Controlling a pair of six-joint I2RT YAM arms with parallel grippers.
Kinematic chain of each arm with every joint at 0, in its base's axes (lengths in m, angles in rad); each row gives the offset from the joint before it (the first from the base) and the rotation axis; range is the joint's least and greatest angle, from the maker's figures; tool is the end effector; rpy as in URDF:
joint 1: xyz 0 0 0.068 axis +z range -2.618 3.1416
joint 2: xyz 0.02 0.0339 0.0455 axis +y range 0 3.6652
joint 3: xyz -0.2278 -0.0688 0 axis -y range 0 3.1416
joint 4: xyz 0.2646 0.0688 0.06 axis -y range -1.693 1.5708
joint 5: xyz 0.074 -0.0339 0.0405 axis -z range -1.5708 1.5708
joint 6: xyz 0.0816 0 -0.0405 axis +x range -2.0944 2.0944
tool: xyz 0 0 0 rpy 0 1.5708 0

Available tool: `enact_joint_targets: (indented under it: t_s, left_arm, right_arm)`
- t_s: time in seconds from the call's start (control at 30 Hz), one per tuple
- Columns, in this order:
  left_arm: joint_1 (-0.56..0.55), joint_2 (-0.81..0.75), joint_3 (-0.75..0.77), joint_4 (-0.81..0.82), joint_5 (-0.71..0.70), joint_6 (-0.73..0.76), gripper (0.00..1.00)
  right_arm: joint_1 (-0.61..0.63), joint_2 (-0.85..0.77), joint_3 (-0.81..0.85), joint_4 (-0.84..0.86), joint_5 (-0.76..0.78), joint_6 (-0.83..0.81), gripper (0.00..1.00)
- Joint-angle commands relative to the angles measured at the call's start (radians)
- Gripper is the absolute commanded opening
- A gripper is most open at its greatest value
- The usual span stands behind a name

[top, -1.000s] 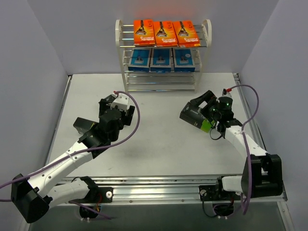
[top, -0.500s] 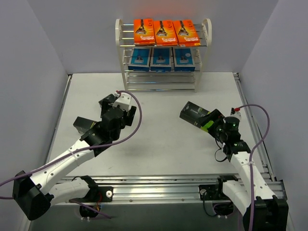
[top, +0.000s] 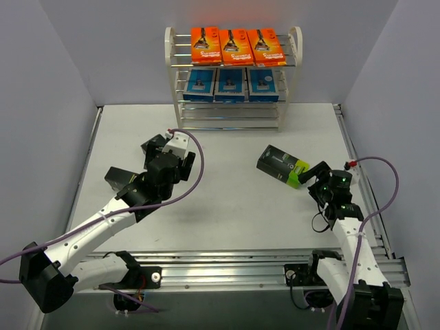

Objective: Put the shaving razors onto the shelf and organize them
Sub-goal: Grab a shaving razor with the right arm

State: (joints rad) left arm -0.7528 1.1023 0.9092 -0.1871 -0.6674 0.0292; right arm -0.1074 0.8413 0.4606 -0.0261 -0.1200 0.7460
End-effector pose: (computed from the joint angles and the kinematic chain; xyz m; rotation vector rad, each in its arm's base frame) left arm 0.2656 -0.1796 0.2736 0.2986 1.8454 0.1538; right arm 0.2779 -0.0201 0.1794 0.7603 1.8645 0.5304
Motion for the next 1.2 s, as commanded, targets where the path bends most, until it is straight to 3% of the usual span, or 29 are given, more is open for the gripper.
enact_joint_targets:
  t_s: [0.0,0.3,0.73,1.0,1.17]
  left_arm:
    - [0.001,-0.019,0.075,-0.026,-0.023,-0.017,0.94]
    - [0.003,-0.065,0.071,-0.026,-0.018,-0.017,0.94]
    - [0.003,-0.058,0.08,-0.032,0.014,-0.017,0.94]
    - [0.003,-0.059,0.079,-0.029,0.015,-0.017,0.94]
    - [0.004,-0.056,0.073,-0.018,0.0,-0.002,0.94]
  right_arm:
    - [-0.066,0.007,-0.008,0.034,-0.032,-0.03,1.0]
    - [-0.302,0.303,-0.057,0.251,-0.282,-0.137,0.99]
    - [-0.31,0.372,-0.082,0.429,-0.28,-0.135,0.99]
    - [-0.308,0.553,-0.095,0.607,-0.394,-0.09,0.94]
    - [-0.305,0.555,-0.103,0.66,-0.406,-0.082,0.94]
